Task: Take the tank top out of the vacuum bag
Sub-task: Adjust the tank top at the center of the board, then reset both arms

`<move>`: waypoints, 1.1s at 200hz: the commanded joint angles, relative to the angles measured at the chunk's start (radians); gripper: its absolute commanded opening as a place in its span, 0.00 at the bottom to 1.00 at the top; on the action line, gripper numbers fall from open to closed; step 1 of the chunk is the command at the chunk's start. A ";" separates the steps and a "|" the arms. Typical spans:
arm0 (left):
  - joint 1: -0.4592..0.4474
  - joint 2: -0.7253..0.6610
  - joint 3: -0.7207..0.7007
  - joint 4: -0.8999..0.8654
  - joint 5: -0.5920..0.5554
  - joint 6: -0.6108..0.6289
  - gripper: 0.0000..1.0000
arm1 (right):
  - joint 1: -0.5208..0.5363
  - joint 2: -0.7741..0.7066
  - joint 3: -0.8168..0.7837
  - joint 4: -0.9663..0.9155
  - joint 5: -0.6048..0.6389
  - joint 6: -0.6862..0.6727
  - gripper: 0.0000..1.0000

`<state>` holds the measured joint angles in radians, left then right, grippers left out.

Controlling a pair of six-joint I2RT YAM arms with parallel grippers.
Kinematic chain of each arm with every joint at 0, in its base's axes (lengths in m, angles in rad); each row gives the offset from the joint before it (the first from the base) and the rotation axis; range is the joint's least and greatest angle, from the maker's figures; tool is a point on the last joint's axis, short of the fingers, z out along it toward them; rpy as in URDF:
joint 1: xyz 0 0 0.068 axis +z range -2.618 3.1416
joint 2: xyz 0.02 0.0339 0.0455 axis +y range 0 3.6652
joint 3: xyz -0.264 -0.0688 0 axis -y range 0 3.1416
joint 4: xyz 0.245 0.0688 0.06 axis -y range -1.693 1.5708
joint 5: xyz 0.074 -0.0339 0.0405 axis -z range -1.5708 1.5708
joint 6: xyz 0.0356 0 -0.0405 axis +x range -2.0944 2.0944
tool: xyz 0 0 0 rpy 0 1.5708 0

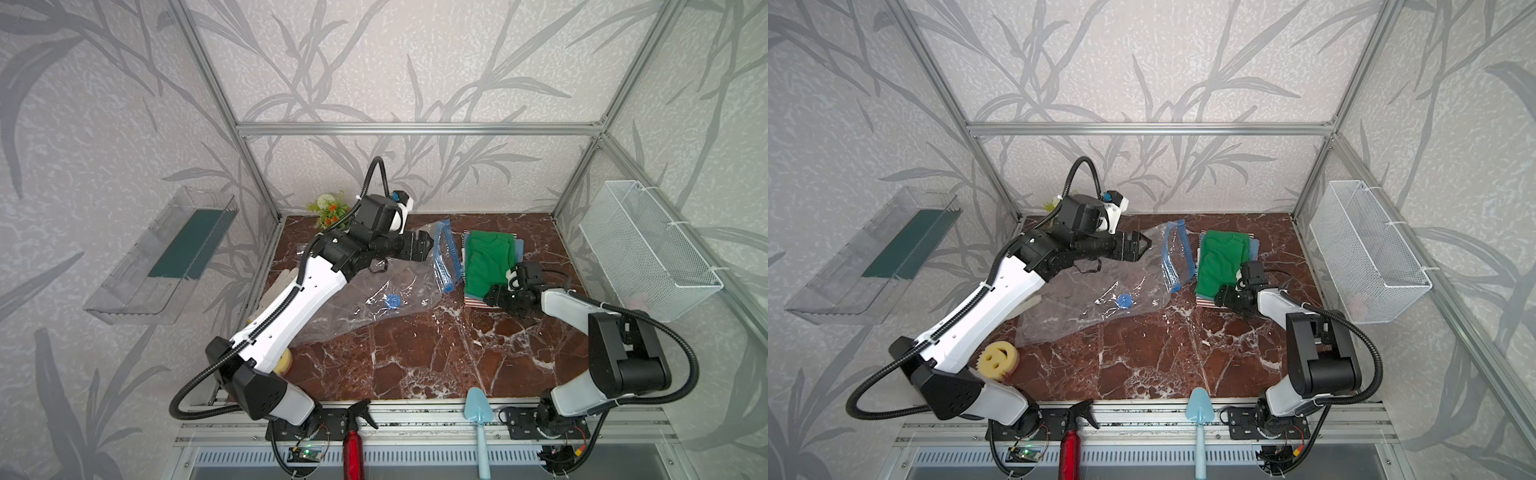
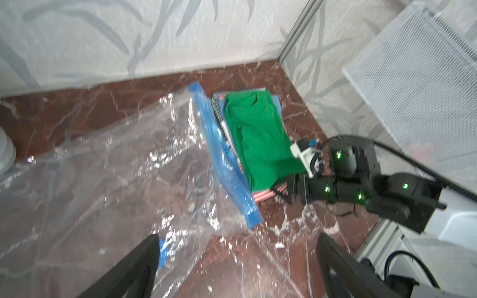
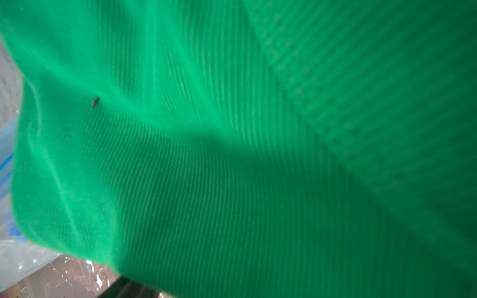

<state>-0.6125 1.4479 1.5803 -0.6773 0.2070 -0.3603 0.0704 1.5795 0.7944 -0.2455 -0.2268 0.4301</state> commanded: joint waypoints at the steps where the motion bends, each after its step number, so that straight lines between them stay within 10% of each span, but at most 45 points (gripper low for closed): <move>1: 0.003 -0.123 -0.128 0.051 -0.040 -0.044 0.95 | -0.010 0.037 0.066 -0.047 0.073 -0.030 0.82; 88: 0.050 -0.342 -0.333 -0.065 -0.238 -0.026 0.95 | -0.046 0.100 0.212 -0.135 0.070 -0.076 0.84; 166: 0.074 -0.393 -0.440 -0.057 -0.769 -0.059 0.96 | -0.056 -0.371 0.118 -0.280 0.032 -0.126 0.91; 200: 0.140 -0.420 -0.646 0.189 -1.156 0.032 0.99 | -0.282 -0.375 0.084 -0.115 -0.243 -0.080 0.97; 220: 0.279 -0.402 -0.761 0.303 -1.113 -0.015 0.99 | -0.374 -0.382 -0.007 0.072 -0.228 -0.075 0.99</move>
<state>-0.4538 1.0290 0.9230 -0.5442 -0.7399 -0.3511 -0.2081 1.1915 0.8803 -0.3595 -0.3714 0.3355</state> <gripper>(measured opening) 0.994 0.982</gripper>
